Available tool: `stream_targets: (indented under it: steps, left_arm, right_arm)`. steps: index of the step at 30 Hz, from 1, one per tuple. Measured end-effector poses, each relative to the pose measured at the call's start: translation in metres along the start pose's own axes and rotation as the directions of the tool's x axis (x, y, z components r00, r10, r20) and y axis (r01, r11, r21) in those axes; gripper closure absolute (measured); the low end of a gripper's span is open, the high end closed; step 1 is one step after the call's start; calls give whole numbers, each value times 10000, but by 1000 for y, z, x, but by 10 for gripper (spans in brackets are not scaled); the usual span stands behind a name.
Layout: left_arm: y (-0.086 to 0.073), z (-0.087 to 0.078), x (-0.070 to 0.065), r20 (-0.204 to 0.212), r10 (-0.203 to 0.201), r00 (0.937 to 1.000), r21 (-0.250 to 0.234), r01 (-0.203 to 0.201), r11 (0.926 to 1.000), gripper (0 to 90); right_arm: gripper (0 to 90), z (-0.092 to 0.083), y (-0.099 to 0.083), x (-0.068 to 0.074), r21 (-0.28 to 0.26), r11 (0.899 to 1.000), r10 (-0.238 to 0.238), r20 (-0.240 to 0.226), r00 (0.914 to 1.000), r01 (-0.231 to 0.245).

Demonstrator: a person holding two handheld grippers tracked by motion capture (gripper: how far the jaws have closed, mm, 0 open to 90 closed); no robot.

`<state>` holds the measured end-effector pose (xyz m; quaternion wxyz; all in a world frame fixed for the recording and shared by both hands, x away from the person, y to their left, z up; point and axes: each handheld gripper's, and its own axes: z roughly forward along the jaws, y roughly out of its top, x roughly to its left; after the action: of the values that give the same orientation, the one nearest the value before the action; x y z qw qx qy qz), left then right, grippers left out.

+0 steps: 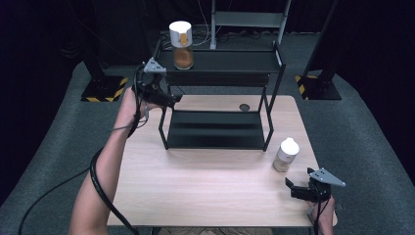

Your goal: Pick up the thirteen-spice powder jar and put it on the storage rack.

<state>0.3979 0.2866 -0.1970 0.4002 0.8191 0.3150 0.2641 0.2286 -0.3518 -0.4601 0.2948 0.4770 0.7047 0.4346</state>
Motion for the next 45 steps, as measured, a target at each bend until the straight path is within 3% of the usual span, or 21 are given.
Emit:
stream_targets:
  steps: [6,13,19,24,27,31,38,43,45]
  left_arm:
    - [-45,8,-10,272,-250,9993,302,241,9993,1]
    - [-97,22,-19,560,-880,9945,720,839,9939,1]
    - [-140,35,-25,840,-1463,9857,1086,1369,9846,1]
    - [-175,49,-36,804,-2007,9764,1607,1860,9693,1]
    - [-189,55,-43,748,-2145,9739,1823,1981,9631,1]
    - [-199,66,-62,314,-1760,9839,2442,1631,9559,1]
    - [-215,71,-82,-80,-1807,9835,2473,1770,9526,1]
    - [-227,69,-83,-163,-2295,9732,2072,2278,9514,0]
    - [-229,69,-85,-240,-2349,9717,1961,2350,9520,0]
  right_arm:
    - [0,0,1,0,32,10000,-27,8,10000,27]
    - [0,0,1,1,45,10000,-40,22,10000,40]
    - [0,0,1,1,44,10000,-40,32,10000,40]
    - [0,1,1,1,69,9999,-81,32,10000,81]
    - [0,1,2,1,95,9999,-80,33,10000,80]
    - [0,1,2,1,96,9999,-65,58,10000,64]
    - [0,1,2,2,132,9999,-69,65,10000,68]
    - [0,2,3,2,126,9999,-73,84,9999,72]
    - [0,2,3,2,130,9999,-69,90,9999,68]
